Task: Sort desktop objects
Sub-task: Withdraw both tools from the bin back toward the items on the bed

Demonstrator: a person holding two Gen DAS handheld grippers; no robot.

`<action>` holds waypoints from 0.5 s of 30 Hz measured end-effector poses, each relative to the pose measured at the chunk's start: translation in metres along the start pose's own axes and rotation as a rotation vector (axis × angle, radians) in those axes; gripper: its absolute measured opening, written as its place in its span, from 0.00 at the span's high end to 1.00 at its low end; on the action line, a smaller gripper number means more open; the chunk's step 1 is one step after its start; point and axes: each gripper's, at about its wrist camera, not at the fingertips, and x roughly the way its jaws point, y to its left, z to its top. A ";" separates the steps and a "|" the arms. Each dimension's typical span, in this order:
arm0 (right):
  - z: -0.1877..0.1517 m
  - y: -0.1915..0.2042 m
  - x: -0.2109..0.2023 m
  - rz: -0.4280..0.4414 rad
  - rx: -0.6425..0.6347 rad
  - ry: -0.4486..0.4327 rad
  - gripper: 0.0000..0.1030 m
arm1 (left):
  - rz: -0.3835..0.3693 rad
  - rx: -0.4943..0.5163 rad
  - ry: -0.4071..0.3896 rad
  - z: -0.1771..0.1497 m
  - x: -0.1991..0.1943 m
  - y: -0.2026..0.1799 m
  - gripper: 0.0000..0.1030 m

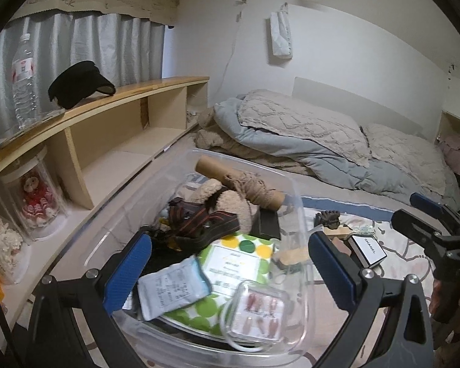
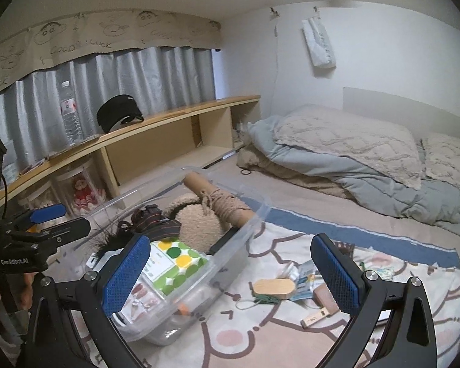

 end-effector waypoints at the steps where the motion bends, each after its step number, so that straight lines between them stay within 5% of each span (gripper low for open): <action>1: -0.001 -0.003 -0.004 -0.012 -0.001 -0.004 0.00 | -0.002 0.009 -0.002 0.000 0.001 -0.005 0.00; 15: -0.021 -0.051 -0.039 -0.141 0.026 -0.003 0.00 | -0.069 0.093 -0.035 -0.004 0.008 -0.061 0.00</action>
